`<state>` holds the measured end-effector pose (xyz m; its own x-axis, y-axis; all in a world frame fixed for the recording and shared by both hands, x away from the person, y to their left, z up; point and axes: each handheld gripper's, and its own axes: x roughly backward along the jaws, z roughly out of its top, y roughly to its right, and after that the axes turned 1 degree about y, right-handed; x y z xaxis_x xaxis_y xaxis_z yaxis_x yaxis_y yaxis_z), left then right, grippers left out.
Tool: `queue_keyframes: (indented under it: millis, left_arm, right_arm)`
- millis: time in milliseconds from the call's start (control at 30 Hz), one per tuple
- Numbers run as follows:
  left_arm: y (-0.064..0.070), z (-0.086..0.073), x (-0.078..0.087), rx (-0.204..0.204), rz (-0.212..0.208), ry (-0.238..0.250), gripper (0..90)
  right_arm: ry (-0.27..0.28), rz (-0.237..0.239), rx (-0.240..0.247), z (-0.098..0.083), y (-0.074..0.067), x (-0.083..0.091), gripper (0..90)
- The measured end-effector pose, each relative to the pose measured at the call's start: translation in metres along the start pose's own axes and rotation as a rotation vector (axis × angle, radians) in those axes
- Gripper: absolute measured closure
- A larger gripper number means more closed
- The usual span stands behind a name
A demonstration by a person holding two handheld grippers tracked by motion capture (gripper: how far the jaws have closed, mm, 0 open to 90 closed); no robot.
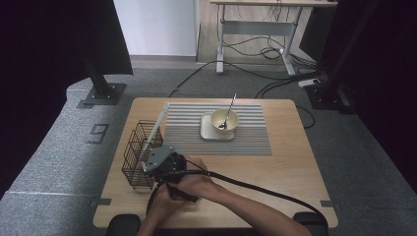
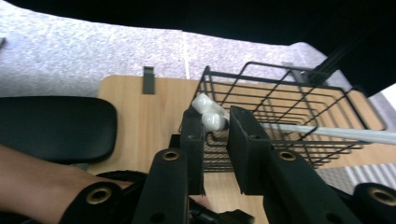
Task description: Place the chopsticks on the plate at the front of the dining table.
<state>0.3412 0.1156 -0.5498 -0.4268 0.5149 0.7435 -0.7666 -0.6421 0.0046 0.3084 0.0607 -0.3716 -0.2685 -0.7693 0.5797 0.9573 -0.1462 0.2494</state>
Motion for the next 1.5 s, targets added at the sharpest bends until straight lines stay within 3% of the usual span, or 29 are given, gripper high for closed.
queue_keyframes:
  millis: [300,633,1100,1500]
  left_arm:
    - [0.0,0.0,0.0,0.001,-0.001,0.0,0.0]
    - [0.0,0.0,0.0,0.003,-0.001,-0.002,0.0]
    - [0.0,0.0,0.0,-0.003,0.0,0.0,0.0]
    - [0.0,0.0,0.0,0.001,0.001,0.001,0.0]
  right_arm:
    - [0.027,-0.039,-0.017,0.002,0.007,0.01,81.4]
    - [0.076,-0.001,-0.126,0.002,0.024,0.022,83.2]
    - [0.155,0.019,-0.226,-0.002,0.048,0.05,83.3]
    - [0.213,0.008,-0.228,0.004,0.063,0.084,83.2]
